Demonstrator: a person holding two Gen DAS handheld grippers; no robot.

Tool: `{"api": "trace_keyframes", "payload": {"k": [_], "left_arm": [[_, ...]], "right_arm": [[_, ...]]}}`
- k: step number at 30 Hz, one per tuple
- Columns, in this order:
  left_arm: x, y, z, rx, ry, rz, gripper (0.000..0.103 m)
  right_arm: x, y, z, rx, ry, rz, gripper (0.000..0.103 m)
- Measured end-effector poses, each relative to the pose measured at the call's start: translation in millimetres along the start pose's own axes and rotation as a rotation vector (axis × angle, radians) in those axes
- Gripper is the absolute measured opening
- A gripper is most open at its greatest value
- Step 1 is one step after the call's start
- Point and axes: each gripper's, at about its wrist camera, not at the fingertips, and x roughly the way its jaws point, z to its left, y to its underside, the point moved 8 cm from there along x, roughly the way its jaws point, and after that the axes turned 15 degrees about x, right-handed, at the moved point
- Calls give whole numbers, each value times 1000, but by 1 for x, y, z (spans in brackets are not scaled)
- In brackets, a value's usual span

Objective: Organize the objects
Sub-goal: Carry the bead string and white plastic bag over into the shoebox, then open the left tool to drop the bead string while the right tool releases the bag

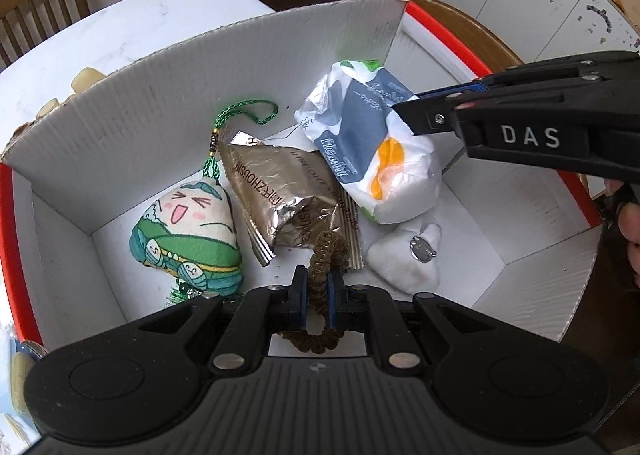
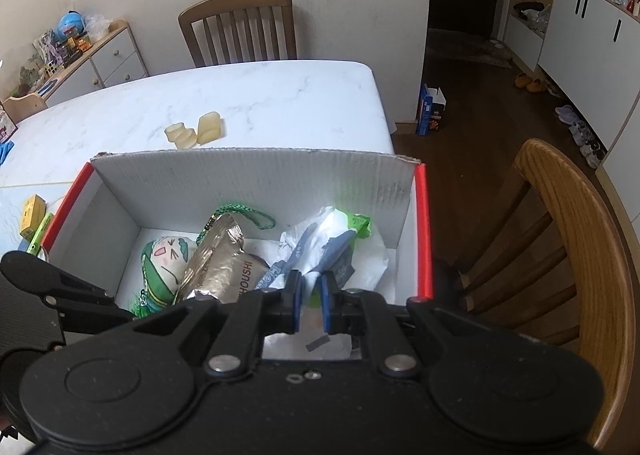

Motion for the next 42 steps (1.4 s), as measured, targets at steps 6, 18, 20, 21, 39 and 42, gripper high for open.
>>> {"api": "trace_keyframes", "payload": {"k": [6, 18, 20, 21, 39, 42], "left_arm": [[2, 3, 2, -29, -7, 20, 10], [-12, 9, -5, -10, -35, -9, 11], [-15, 11, -6, -11, -33, -12, 11], [-17, 10, -6, -13, -31, -15, 11], [-48, 14, -3, -22, -38, -89, 63], [-62, 15, -3, -25, -38, -123, 63]], "right_arm": [[0, 3, -3, 23, -15, 27, 11], [-14, 10, -7, 47, -21, 20, 50], [-18, 11, -7, 43, -25, 12, 57], [-19, 11, -7, 40, -26, 8, 58], [-50, 21, -3, 54, -75, -8, 71], [-58, 22, -3, 56, -83, -13, 72]]}}
